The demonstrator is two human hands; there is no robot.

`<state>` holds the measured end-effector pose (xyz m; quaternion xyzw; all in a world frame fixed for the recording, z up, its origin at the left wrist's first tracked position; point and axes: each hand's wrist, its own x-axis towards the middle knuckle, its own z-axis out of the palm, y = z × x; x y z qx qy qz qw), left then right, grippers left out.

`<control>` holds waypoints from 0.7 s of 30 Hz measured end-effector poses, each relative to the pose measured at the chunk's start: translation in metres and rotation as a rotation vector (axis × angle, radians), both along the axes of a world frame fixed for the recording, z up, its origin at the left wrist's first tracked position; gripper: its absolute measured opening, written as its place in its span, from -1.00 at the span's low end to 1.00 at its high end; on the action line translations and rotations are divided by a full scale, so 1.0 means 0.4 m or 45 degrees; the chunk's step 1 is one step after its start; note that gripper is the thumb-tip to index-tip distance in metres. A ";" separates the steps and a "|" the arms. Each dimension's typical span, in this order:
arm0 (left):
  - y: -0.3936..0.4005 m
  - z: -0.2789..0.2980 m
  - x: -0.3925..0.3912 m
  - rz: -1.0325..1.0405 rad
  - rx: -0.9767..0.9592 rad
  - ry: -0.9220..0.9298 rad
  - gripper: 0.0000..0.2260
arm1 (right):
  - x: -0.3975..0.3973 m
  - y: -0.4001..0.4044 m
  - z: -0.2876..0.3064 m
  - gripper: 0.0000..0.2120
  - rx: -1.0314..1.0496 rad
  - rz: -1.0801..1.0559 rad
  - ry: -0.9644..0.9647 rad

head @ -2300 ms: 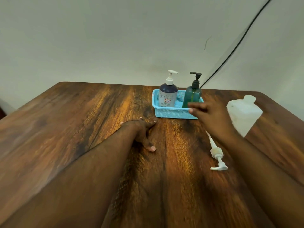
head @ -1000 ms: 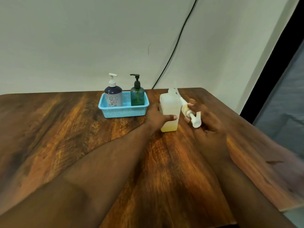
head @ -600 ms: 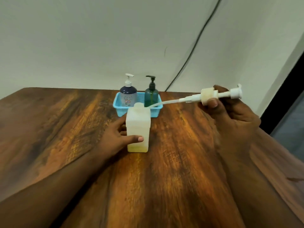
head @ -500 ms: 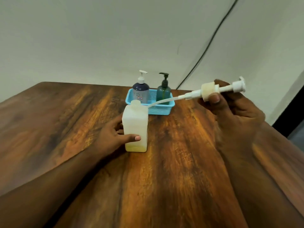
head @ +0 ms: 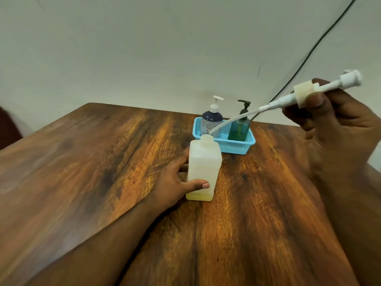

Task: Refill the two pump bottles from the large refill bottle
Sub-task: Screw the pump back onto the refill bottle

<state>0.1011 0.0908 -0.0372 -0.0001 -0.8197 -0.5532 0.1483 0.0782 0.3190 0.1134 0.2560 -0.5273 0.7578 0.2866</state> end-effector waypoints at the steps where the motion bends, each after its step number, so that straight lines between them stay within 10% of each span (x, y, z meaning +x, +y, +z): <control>1: 0.002 0.000 0.000 0.005 0.006 0.004 -0.18 | 0.004 -0.002 -0.001 -0.71 0.034 -0.010 -0.010; 21: 0.010 -0.014 -0.004 0.005 0.056 0.061 -0.18 | -0.058 -0.172 -0.141 -0.65 0.761 0.066 -0.173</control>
